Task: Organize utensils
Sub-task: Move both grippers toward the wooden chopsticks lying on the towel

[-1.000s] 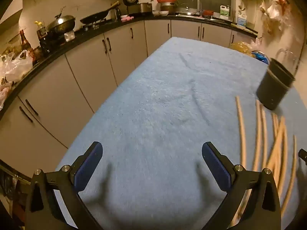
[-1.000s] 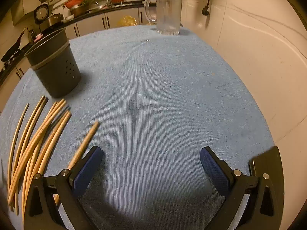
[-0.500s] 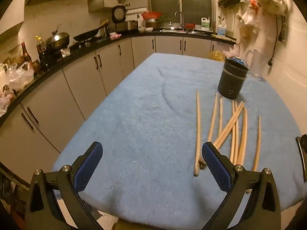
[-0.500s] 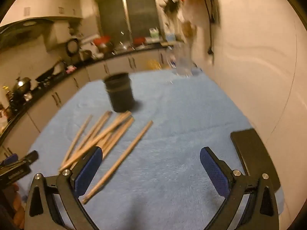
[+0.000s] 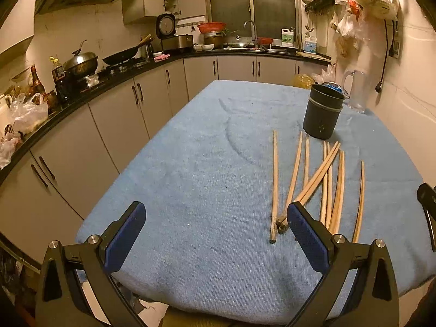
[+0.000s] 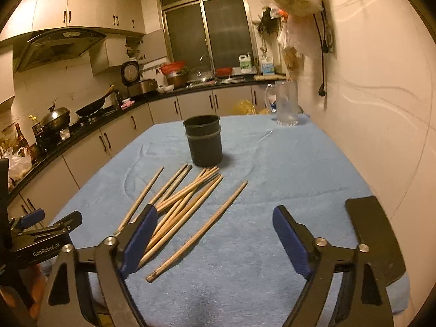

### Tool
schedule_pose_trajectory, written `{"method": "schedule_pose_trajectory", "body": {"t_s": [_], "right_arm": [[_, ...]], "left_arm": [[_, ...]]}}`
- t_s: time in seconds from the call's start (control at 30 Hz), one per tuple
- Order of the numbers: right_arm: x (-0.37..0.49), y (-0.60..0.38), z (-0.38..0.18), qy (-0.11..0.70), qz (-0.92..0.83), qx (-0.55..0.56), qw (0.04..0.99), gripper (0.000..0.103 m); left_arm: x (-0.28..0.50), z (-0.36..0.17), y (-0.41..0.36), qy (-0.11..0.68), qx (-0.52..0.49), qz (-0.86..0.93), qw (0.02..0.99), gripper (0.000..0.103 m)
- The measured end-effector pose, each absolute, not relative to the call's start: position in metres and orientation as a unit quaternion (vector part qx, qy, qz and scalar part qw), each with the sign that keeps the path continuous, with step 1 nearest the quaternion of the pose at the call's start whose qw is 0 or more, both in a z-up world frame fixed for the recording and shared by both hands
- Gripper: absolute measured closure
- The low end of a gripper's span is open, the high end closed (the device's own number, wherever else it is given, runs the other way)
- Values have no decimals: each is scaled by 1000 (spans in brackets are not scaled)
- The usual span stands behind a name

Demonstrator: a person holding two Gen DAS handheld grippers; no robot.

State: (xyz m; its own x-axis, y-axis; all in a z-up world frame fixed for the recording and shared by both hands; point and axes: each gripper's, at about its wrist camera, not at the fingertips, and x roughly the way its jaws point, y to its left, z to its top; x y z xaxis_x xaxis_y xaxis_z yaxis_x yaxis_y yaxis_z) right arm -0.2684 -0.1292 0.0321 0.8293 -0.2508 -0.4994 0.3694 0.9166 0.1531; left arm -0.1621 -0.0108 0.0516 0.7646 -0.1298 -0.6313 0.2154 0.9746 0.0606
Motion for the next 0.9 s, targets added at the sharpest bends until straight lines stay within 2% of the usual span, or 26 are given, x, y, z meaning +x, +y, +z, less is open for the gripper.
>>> {"method": "schedule_pose_trajectory", "body": {"t_s": [0.9], "right_arm": [[-271,-121,34,249,-160,110,949,21]], "left_arm": [[-165,52,-13,331,66,-97,936,0]]}}
